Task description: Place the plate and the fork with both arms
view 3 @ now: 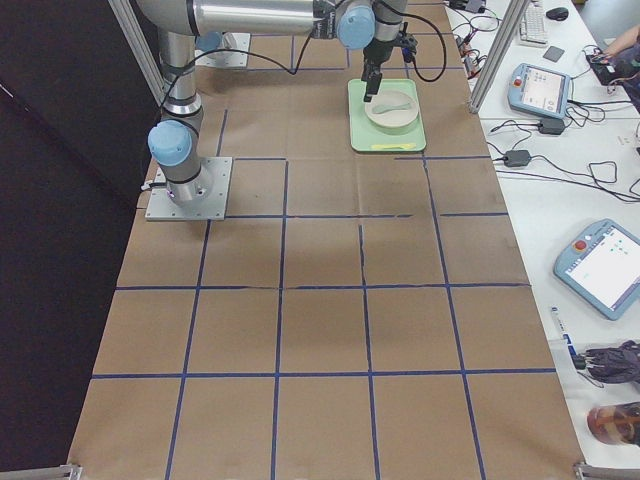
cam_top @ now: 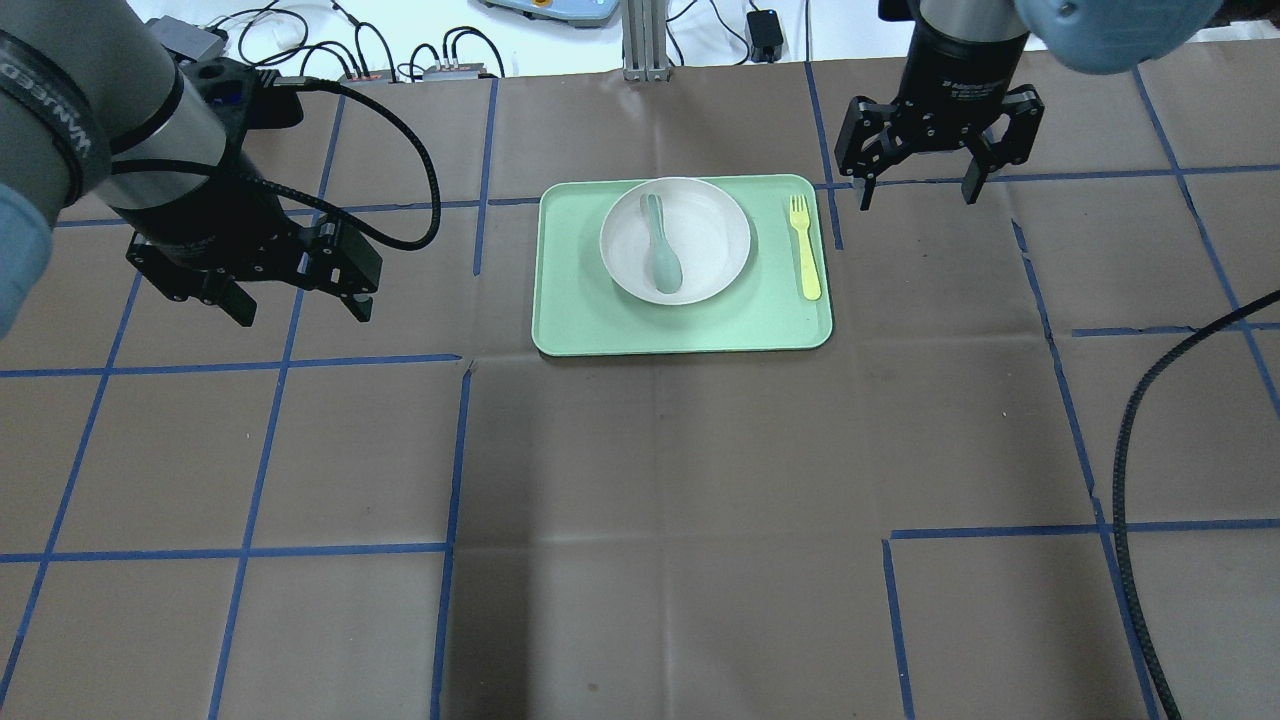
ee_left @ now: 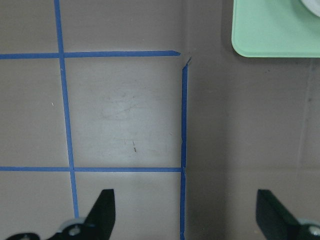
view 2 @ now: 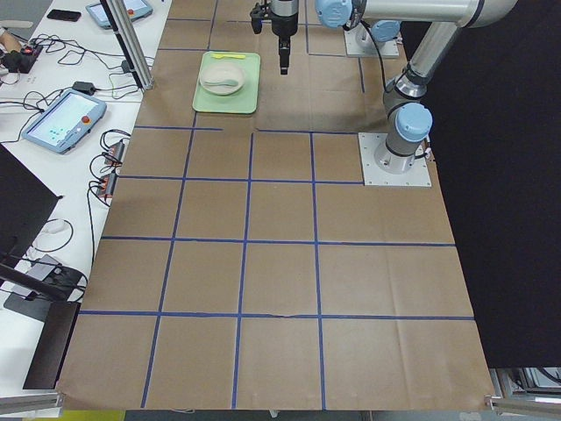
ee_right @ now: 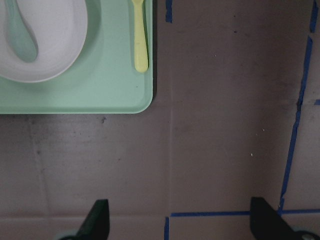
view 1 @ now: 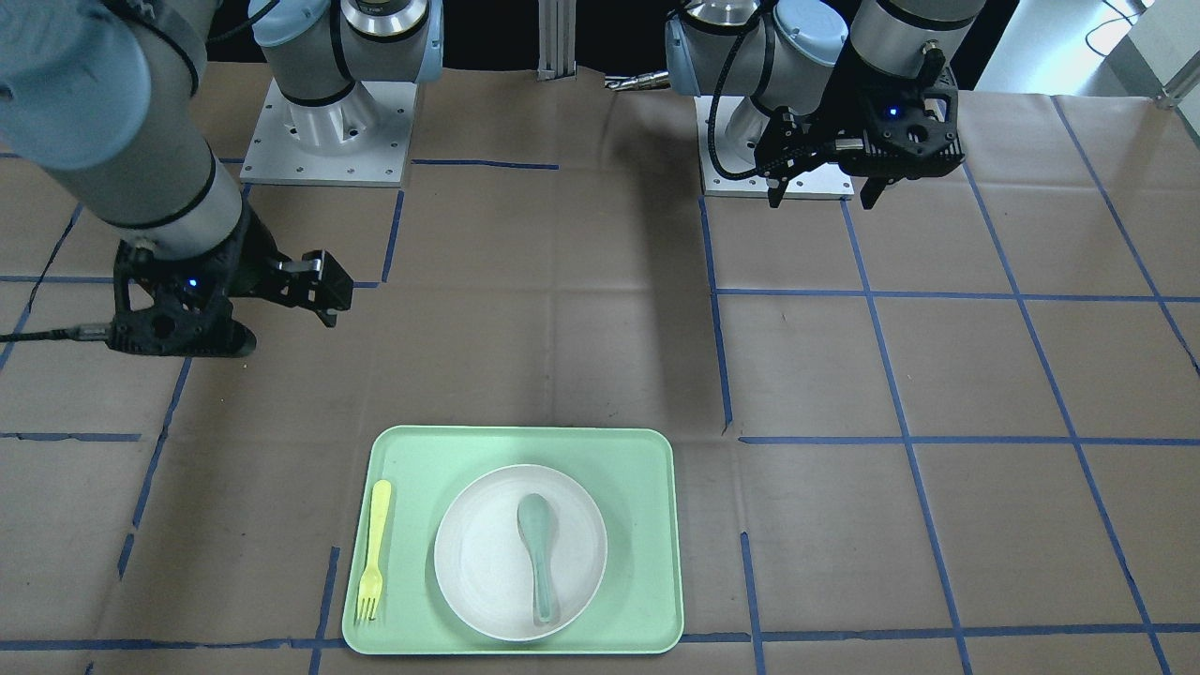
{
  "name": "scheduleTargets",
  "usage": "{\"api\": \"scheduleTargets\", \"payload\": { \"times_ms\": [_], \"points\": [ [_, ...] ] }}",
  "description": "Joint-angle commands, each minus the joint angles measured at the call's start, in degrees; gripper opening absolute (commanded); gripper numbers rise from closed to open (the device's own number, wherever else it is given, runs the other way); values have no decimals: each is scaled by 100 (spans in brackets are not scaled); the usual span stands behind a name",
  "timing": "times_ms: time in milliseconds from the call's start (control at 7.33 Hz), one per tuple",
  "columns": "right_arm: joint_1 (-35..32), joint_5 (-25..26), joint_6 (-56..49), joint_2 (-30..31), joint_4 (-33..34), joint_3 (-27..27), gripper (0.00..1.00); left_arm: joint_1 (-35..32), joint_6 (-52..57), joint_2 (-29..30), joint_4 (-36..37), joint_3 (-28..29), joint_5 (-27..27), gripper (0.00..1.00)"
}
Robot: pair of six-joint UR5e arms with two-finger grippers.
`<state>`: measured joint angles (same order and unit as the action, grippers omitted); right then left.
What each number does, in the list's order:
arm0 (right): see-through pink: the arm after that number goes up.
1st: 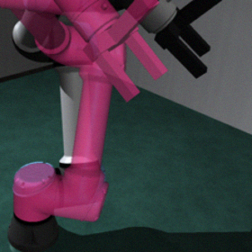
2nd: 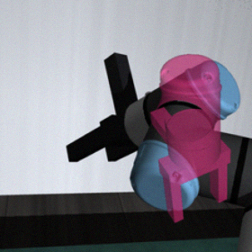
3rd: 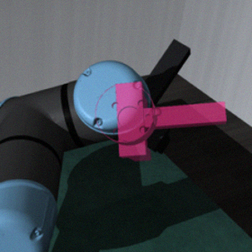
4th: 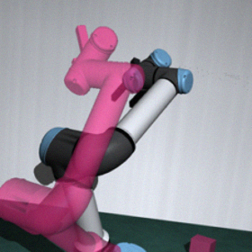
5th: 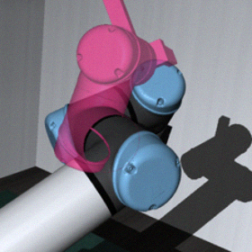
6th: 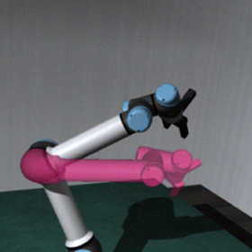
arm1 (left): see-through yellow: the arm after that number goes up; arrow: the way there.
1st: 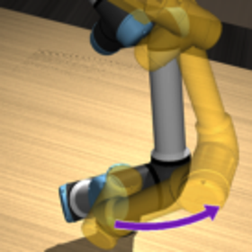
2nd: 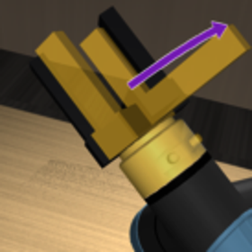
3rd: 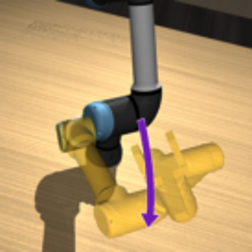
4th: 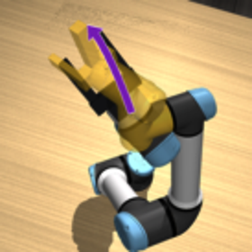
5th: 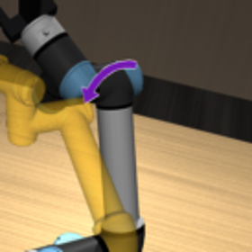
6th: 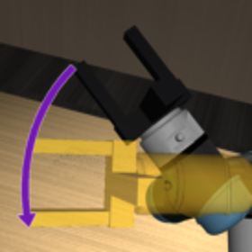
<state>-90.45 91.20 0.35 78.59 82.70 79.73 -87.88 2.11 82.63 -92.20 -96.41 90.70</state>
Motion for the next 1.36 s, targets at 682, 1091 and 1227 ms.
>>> {"api": "scheduleTargets", "payload": {
  "times_ms": [682,1091,1227],
  "points": [
    [115,-41,-343,1352,325,1422,100,8,0,-10,0,-10,0,100],
    [115,-32,-351,1361,326,1423,100,8,9,-10,0,-18,0,100],
    [115,-32,-343,1361,334,1423,100,8,9,-10,0,-27,0,100]
  ]
}}
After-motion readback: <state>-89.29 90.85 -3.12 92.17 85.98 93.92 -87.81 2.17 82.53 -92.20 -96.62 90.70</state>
